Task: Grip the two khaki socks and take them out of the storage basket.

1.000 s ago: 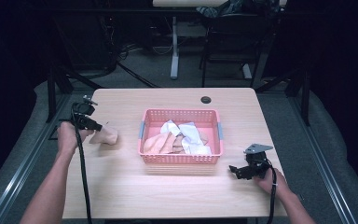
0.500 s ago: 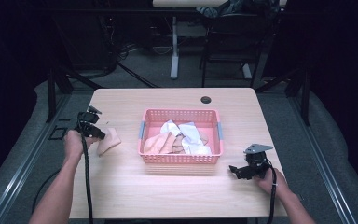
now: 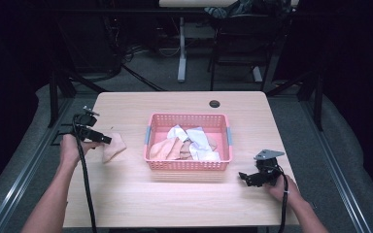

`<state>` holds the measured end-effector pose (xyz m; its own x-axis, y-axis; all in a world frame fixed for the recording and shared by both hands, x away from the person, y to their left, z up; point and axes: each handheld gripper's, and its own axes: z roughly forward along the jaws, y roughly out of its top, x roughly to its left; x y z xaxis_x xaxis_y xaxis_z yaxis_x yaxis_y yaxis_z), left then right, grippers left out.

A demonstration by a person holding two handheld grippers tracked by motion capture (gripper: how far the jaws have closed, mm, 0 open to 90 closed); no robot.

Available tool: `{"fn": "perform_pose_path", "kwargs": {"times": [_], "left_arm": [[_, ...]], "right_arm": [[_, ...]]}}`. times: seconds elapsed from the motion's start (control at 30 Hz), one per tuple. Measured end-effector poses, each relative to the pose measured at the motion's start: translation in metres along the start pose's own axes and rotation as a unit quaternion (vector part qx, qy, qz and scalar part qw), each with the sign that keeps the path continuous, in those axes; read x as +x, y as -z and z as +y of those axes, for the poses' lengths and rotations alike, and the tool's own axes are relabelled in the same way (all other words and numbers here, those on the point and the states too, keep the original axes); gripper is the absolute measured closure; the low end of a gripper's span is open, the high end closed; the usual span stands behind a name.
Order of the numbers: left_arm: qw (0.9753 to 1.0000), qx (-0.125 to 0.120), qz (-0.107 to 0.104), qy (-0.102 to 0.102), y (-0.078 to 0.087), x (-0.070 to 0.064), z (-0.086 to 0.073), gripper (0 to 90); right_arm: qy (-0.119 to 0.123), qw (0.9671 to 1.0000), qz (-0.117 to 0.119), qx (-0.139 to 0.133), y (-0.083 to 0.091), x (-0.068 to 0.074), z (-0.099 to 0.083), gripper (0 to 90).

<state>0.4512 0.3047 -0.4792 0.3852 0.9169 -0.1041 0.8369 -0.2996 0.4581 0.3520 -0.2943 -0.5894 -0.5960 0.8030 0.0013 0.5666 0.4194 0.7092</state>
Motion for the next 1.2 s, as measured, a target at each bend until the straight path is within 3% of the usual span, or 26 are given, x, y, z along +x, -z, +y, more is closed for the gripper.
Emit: {"fn": "perform_pose_path", "kwargs": {"times": [0.07, 0.13, 0.5, 0.53, 0.77, 1.2], "left_arm": [[0.9998, -0.019, 0.002, -0.004, 0.008, -0.004, 0.003, 23.5], [0.9991, -0.038, 0.010, -0.014, 0.020, -0.013, 0.008, 21.6], [0.9951, -0.072, 0.009, -0.067, 0.037, -0.052, 0.030, 15.3], [0.9941, -0.079, 0.006, -0.075, 0.037, -0.061, 0.035, 15.3], [0.9904, -0.090, -0.011, -0.105, 0.032, -0.087, 0.048, 15.3], [0.9846, -0.091, -0.048, -0.142, 0.009, -0.124, 0.059, 11.8]], "right_arm": [[0.000, 1.0000, 0.000, 0.000, 0.000, 0.000, 0.000, 0.0], [0.000, 1.0000, 0.000, 0.000, 0.000, 0.000, 0.000, 0.0], [0.000, 1.0000, 0.000, 0.000, 0.000, 0.000, 0.000, 0.0], [0.000, 1.0000, 0.000, 0.000, 0.000, 0.000, 0.000, 0.0], [0.000, 1.0000, 0.000, 0.000, 0.000, 0.000, 0.000, 0.0], [0.000, 1.0000, 0.000, 0.000, 0.000, 0.000, 0.000, 0.0]]}}
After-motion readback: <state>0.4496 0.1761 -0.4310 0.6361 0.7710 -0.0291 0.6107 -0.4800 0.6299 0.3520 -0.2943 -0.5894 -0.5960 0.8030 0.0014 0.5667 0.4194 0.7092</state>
